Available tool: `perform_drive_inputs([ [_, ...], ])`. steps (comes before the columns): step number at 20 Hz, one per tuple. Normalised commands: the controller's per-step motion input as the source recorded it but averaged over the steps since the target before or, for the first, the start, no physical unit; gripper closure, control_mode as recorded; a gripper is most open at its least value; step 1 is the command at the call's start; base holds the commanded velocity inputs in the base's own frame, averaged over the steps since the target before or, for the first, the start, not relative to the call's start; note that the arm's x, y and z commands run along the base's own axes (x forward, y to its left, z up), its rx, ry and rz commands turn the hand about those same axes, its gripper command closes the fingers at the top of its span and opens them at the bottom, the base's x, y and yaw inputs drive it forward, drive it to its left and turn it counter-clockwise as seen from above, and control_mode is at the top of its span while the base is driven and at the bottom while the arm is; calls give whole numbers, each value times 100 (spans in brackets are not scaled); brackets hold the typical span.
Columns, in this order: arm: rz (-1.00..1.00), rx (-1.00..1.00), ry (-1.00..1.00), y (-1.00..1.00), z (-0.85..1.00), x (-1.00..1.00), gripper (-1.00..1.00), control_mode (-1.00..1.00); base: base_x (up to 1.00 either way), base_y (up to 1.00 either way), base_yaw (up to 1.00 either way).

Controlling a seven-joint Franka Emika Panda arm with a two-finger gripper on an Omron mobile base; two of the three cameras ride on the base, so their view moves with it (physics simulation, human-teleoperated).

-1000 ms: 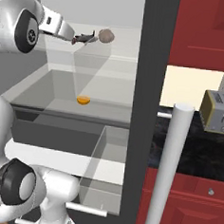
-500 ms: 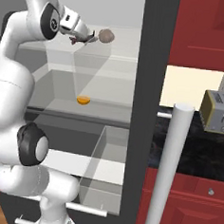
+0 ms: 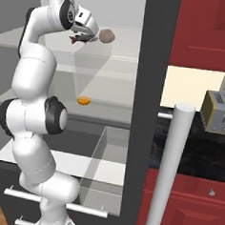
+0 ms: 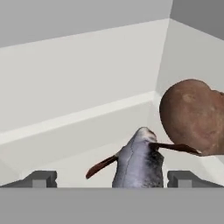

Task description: Open the fridge, remove the orange, potato, and fish, and place them on any counter.

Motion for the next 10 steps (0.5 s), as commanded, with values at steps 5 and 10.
perform_drive_inputs([
  [5,-5,0,0,-38,-57,3,-100,-100,0,0,0],
  [10,-2,0,0,-7,-64,-10,-100,-100,0,0,0],
])
